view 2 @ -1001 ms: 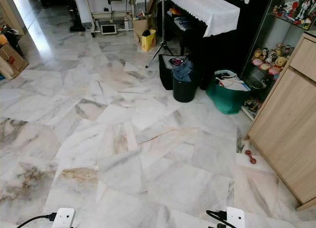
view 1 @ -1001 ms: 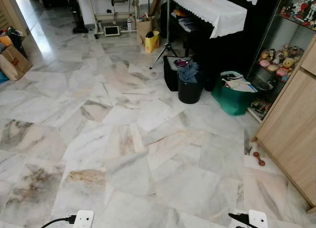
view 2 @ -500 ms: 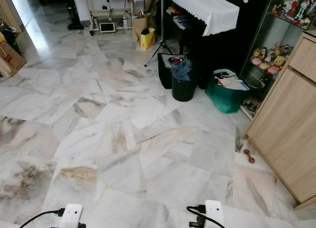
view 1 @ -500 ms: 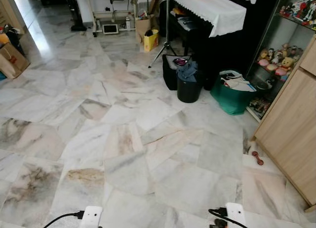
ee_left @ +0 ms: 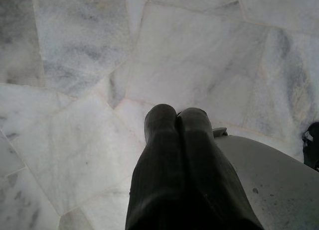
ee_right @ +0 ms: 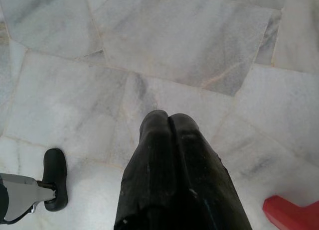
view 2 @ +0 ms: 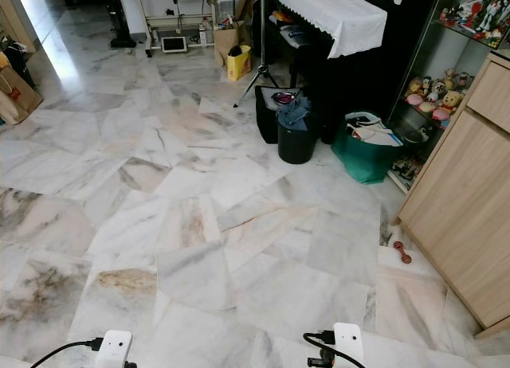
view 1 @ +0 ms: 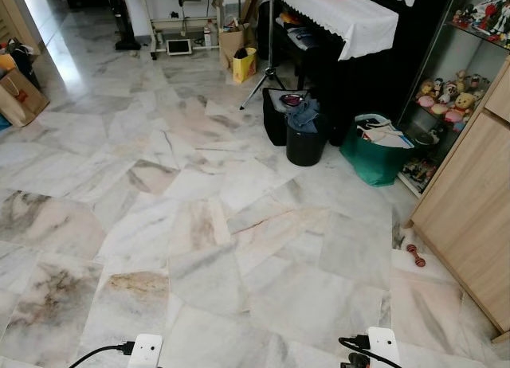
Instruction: Hang keys on a hook
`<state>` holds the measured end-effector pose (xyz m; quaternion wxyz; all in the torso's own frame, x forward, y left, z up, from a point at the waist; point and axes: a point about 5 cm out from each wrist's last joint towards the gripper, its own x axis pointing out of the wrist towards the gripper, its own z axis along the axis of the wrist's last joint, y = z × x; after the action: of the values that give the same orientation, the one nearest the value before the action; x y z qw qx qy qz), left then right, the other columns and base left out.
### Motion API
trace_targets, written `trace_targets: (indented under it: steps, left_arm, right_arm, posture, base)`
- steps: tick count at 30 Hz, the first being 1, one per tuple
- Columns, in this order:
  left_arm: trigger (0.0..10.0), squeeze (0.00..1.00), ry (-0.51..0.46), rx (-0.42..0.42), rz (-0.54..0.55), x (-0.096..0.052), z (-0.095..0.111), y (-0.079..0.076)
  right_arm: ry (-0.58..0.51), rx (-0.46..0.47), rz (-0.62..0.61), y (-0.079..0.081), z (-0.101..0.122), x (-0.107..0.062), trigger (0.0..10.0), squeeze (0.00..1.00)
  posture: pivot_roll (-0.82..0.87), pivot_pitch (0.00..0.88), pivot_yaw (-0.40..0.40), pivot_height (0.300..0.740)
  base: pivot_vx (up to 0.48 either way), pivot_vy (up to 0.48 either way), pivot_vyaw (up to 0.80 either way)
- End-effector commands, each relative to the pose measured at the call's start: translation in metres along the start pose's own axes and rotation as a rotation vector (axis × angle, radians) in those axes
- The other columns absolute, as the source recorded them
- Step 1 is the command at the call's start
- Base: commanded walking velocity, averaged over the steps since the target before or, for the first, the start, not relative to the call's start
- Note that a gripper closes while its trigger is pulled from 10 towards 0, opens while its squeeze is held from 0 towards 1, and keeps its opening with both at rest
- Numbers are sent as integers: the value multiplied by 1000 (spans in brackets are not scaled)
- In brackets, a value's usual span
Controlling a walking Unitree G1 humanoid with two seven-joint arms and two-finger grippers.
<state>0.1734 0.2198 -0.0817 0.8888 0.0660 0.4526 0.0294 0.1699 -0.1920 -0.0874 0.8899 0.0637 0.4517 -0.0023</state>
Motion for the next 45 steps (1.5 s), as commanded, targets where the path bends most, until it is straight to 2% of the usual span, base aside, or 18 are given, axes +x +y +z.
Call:
trace_targets:
  steps: [1, 23, 24, 25, 26, 39, 41, 45]
  left_arm:
    - [10000, 0, 16, 4, 7, -1, -5, 2]
    - [10000, 0, 22, 3, 24, -1, -6, 3]
    - [10000, 906, 15, -7, 29, -1, -5, 3]
    - [10000, 906, 13, -10, 30, -1, -5, 3]
    - [10000, 1000, 8, -9, 32, -1, -4, 3]
    - [10000, 1000, -9, -30, -5, -1, -2, 0]
    - [10000, 1000, -10, 0, -5, -1, -2, 0]
    - [10000, 1000, -4, -2, 15, -1, -4, 2]
  right_arm:
    - [3, 12, -6, 0, -2, 0, 10000, 0]
    - [5, 32, -10, -3, -3, -1, 10000, 0]
    - [0, 26, -11, -4, -3, -1, 10000, 1000]
    - [-4, 23, -11, -4, -2, -1, 10000, 1000]
    - [-11, 30, -16, -5, -1, -2, 10000, 1000]
    - [-5, 28, -4, -5, -4, -2, 10000, 1000]
    - [-5, 27, -3, -5, -4, -2, 10000, 1000]
    - [-2, 21, -21, -6, -5, -2, 10000, 1000]
  posture:
    - [39, 0, -17, 740]
    - [43, 0, -17, 740]
    - [44, 0, -16, 740]
    - [44, 0, -16, 740]
    - [45, 0, -16, 740]
    - [42, 0, -20, 740]
    - [42, 0, -20, 740]
    - [42, 0, -20, 740]
  base:
    - [0, 0, 0]
    - [0, 0, 0]
    - [0, 0, 0]
    - [0, 0, 0]
    - [0, 0, 0]
    - [0, 0, 0]
    - [0, 0, 0]
    - [0, 0, 0]
